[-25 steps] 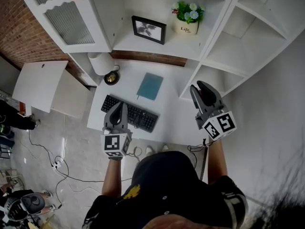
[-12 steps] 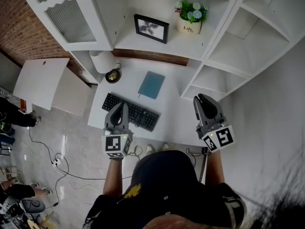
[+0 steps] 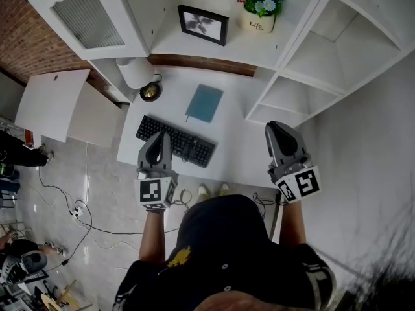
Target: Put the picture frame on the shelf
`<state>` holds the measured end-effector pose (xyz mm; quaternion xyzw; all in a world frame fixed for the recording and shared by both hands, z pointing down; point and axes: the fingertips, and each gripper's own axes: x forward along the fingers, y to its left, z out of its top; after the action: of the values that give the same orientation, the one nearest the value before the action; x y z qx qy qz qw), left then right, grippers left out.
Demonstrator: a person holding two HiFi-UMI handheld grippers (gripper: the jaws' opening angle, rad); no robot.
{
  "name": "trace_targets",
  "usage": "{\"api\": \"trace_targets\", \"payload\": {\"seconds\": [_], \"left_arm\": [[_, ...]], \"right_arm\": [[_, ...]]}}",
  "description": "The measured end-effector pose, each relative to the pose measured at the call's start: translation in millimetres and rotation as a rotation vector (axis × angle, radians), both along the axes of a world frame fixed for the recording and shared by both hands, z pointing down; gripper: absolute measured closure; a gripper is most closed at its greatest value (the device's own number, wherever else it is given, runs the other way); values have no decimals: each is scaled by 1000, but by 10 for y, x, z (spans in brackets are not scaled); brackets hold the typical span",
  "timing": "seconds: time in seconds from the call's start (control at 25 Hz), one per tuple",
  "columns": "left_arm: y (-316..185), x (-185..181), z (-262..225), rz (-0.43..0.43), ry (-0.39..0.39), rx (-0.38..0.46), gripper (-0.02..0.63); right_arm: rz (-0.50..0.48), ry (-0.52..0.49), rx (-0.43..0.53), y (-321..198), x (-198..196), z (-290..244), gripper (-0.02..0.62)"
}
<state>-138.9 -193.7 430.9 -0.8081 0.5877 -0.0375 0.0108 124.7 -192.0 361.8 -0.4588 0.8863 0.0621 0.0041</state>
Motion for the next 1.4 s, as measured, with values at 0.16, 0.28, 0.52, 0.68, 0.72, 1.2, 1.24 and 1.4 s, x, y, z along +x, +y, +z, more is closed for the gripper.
{"api": "trace_targets", "payload": {"seconds": [0.16, 0.28, 0.52, 0.68, 0.72, 1.2, 1.24, 1.4], "left_arm": [[15, -52, 46, -11, -4, -7, 589], [13, -92, 39, -20, -1, -2, 589], [3, -158, -55, -32, -2, 37, 589], [-3, -227, -74, -36, -5, 42, 589], [-2, -239, -75, -37, -6, 43, 589], [2, -247, -61, -33, -1, 45, 589], [2, -247, -62, -33, -1, 45, 589], [0, -239, -77, -33, -2, 47, 589]], "right_arm": [[27, -15, -7, -1, 54, 20, 575], [42, -18, -11, -18, 62, 38, 580], [86, -84, -46, -133, 151, 8, 589], [81, -79, -30, -144, 104, -46, 589], [78, -74, -26, -144, 89, -56, 589], [60, -50, 4, -126, 5, -116, 589], [60, -50, 5, -126, 6, -121, 589], [57, -51, 13, -124, 11, -151, 589]]}}
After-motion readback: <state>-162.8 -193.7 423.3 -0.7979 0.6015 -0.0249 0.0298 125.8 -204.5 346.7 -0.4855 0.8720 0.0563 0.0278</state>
